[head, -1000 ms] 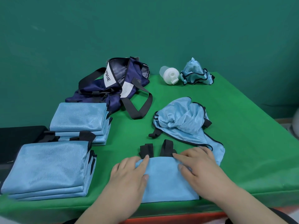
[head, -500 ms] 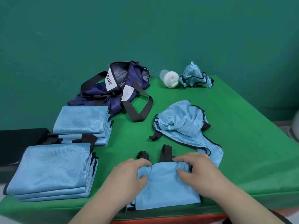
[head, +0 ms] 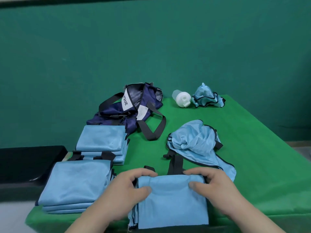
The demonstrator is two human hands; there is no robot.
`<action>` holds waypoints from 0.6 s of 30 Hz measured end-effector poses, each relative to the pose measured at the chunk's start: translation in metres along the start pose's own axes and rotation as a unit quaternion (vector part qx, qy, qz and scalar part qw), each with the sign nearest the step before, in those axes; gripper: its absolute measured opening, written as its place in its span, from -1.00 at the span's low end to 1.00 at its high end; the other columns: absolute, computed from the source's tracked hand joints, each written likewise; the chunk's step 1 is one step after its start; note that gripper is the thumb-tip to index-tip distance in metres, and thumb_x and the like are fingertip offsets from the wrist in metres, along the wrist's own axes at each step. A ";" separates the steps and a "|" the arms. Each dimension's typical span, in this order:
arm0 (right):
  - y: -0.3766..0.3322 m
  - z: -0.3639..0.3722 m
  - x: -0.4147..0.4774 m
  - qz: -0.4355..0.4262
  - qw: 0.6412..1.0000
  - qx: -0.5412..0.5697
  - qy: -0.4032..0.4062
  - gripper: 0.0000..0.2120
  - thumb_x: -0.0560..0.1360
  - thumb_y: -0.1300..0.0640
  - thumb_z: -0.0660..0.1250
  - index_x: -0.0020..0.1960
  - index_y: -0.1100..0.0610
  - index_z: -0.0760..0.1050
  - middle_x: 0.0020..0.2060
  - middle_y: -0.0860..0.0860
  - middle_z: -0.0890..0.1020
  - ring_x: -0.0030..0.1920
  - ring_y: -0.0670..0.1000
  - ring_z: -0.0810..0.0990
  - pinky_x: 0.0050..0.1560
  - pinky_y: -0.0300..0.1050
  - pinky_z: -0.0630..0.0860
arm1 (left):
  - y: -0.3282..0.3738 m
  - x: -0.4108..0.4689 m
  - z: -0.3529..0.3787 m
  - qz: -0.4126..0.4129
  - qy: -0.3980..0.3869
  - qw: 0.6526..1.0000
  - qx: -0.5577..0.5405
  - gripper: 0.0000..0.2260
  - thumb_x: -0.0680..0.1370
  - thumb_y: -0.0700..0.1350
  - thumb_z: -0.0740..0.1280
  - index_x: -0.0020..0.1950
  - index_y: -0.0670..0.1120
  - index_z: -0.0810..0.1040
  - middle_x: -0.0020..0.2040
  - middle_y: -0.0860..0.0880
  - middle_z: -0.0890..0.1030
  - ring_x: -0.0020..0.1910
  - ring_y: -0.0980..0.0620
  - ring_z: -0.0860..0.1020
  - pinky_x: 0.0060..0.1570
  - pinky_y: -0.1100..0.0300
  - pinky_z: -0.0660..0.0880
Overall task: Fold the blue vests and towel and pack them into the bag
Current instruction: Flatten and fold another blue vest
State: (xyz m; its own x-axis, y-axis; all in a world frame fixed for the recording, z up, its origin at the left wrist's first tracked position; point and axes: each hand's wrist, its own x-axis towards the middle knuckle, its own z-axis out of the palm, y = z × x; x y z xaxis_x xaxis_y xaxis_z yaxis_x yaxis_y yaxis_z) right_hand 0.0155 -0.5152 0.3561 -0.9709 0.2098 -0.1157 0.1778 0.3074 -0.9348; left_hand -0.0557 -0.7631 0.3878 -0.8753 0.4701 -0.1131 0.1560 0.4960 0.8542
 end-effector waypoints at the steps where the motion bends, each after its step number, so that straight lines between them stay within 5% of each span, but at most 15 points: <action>1: -0.008 0.003 -0.001 -0.006 1.000 0.018 -0.007 -0.63 0.18 -0.10 0.47 -0.01 -0.19 0.70 -0.10 0.17 0.71 -0.18 0.18 0.64 0.09 0.28 0.56 | 0.005 -0.006 -0.010 0.008 0.009 1.000 -0.010 -0.65 0.49 -0.16 0.46 -0.01 0.35 0.63 -0.41 0.05 0.47 -0.47 0.11 0.31 -0.40 0.30 0.27; 7: -0.076 0.044 0.009 -0.070 0.995 0.048 -0.049 -0.70 0.39 0.31 0.51 -0.11 -0.11 0.73 -0.15 -0.02 0.74 -0.12 0.00 0.70 -0.04 -0.09 0.62 | 0.016 -0.036 -0.084 -0.009 0.067 0.996 -0.055 -0.68 0.49 -0.25 0.46 -0.04 0.22 0.72 -0.43 0.13 0.47 -0.41 0.16 0.38 -0.39 0.39 0.30; 10: -0.105 0.081 0.023 -0.078 0.994 0.057 -0.058 -0.72 0.39 0.33 0.48 -0.13 -0.06 0.73 -0.16 -0.04 0.74 -0.15 -0.01 0.69 -0.08 -0.15 0.58 | 0.002 -0.040 -0.130 -0.026 0.085 0.995 -0.040 -0.71 0.44 -0.12 0.51 0.03 0.27 0.69 -0.33 -0.06 0.44 -0.29 -0.06 0.41 -0.23 0.24 0.36; 12: -0.120 0.109 0.035 -0.083 0.993 0.051 -0.065 -0.74 0.40 0.30 0.46 -0.14 -0.06 0.73 -0.17 -0.07 0.74 -0.16 0.02 0.69 -0.08 -0.11 0.58 | -0.012 -0.038 -0.161 -0.048 0.077 0.995 -0.049 -0.64 0.34 -0.04 0.49 0.11 0.22 0.68 -0.11 -0.28 0.61 -0.12 -0.31 0.58 0.08 0.00 0.56; 14: -0.133 0.139 0.048 -0.086 0.993 0.048 -0.072 -0.75 0.40 0.27 0.45 -0.16 -0.09 0.72 -0.19 -0.09 0.73 -0.25 -0.01 0.62 -0.17 -0.12 0.52 | -0.025 -0.035 -0.185 -0.064 0.101 0.991 -0.067 -0.65 0.35 -0.10 0.45 0.10 0.16 0.70 0.02 -0.20 0.69 0.04 -0.25 0.66 0.19 -0.16 0.56; 18: -0.133 0.189 0.077 -0.068 0.997 0.001 -0.046 -0.77 0.39 0.22 0.40 -0.13 -0.10 0.70 -0.18 -0.01 0.72 -0.32 -0.03 0.56 -0.29 -0.16 0.49 | -0.056 -0.020 -0.207 -0.098 0.121 0.988 -0.017 -0.67 0.47 -0.29 0.39 0.01 0.14 0.73 -0.06 0.03 0.73 -0.03 -0.01 0.70 0.07 0.05 0.61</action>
State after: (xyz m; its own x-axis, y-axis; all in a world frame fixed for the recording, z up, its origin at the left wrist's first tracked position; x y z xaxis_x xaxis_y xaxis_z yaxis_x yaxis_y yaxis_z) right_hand -0.1131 -0.7148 0.4077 -0.9966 0.0800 -0.0190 0.0441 0.3247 -0.9448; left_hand -0.1417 -0.9510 0.4469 -0.9715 0.1782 -0.1566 -0.0384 0.5334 0.8450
